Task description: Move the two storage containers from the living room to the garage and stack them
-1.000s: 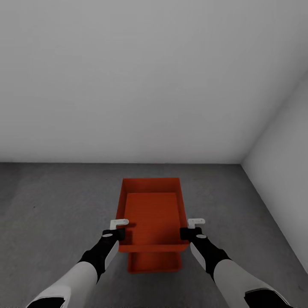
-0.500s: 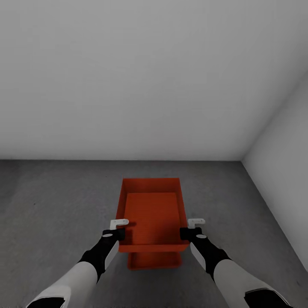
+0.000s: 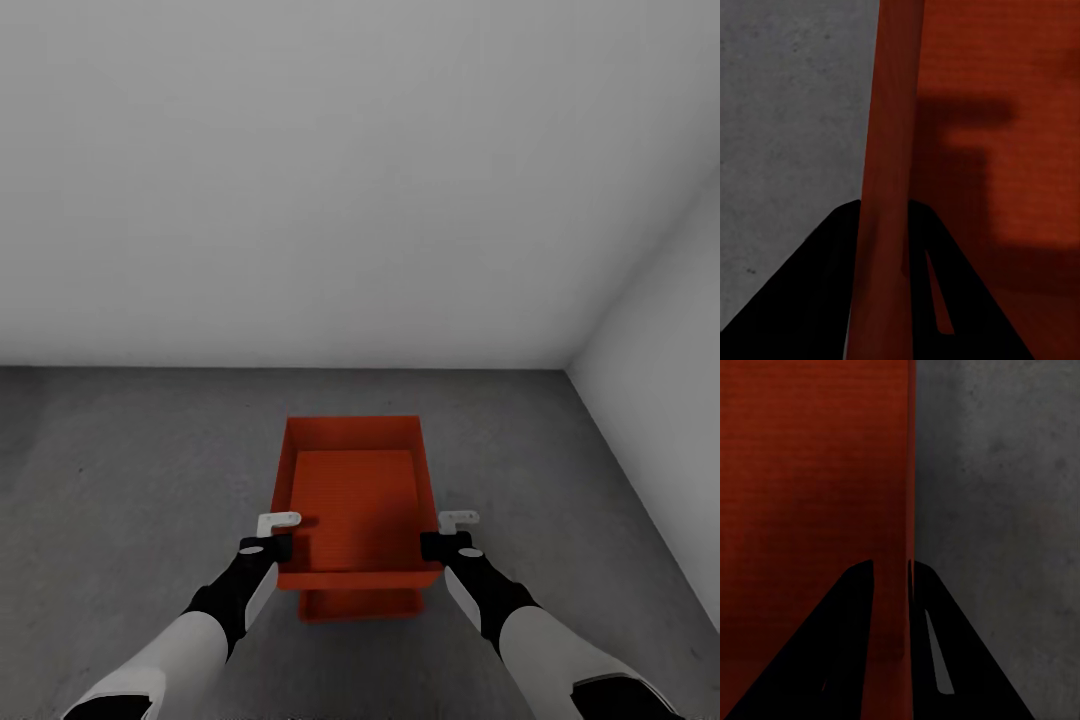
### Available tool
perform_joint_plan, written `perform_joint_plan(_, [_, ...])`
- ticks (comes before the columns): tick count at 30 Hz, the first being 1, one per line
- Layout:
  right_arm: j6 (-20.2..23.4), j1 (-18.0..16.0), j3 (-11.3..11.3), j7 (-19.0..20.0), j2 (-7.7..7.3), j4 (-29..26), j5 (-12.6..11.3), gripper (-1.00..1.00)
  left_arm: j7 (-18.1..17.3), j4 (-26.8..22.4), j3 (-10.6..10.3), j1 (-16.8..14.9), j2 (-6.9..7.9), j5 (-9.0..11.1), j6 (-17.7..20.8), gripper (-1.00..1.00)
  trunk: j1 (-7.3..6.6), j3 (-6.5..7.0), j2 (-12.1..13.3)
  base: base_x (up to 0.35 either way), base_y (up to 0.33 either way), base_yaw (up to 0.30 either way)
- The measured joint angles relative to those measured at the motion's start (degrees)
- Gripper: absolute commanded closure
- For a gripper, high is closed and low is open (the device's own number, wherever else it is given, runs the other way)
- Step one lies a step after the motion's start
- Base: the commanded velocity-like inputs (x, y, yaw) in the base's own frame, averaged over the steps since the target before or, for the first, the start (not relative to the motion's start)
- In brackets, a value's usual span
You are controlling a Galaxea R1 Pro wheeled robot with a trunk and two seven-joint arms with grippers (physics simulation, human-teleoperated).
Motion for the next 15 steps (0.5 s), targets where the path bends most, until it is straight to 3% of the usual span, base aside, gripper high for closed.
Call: perform_joint_plan(15, [-0.1,0.0,-0.1,0.0,0.05,0.0,0.1,1.0,-0.1,-0.1,0.1,0.0,0.01,-0.2,0.0,1.0,0.0,-0.68,0.0,0.0,0.0,0.0])
